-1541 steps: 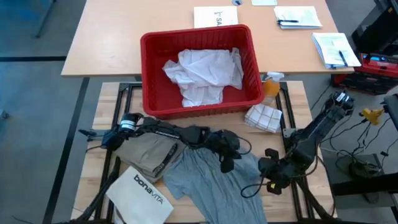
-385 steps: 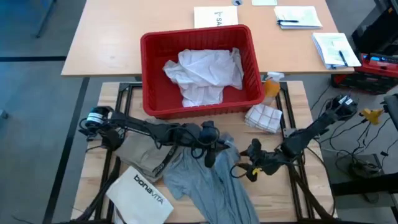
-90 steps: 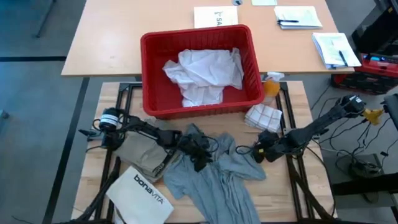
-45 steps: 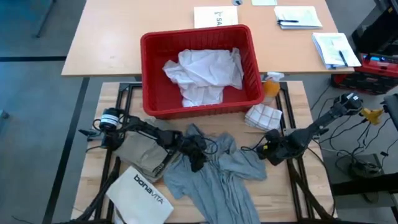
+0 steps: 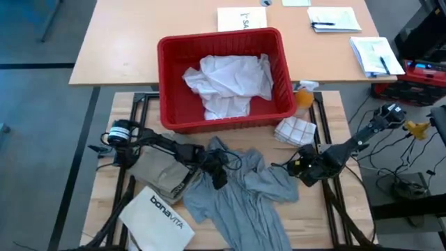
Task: Fold laundry
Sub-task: Fold the gray shirt
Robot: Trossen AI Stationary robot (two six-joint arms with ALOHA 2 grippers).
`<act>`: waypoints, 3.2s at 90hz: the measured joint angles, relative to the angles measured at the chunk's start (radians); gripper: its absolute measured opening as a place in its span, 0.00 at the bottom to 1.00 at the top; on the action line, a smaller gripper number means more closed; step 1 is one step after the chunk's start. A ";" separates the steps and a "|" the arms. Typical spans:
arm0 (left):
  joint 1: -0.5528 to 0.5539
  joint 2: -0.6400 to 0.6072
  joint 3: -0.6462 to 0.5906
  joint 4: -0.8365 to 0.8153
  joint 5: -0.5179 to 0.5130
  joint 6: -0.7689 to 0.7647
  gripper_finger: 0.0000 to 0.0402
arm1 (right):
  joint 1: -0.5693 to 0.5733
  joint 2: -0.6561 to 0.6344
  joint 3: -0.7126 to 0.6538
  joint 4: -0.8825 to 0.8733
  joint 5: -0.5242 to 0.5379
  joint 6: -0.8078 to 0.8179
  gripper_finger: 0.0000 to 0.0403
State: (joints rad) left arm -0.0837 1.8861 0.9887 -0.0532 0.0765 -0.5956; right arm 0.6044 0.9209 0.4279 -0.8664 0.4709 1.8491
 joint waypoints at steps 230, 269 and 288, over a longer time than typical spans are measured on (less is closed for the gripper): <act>0.005 -0.112 -0.146 0.460 0.004 0.098 0.06 | -0.727 0.051 0.117 0.342 -0.269 -1.333 0.00; 0.038 0.025 0.036 0.051 -0.067 0.183 0.06 | -0.438 0.218 0.057 0.500 -0.293 -1.146 0.00; 0.037 -0.045 -0.071 0.037 -0.066 0.147 0.06 | -0.439 0.337 0.023 0.487 -0.271 -1.056 0.00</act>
State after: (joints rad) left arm -0.0463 1.8406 0.9176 -0.0159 0.0101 -0.4486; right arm 0.1652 1.2583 0.4509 -0.3792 0.1998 0.7927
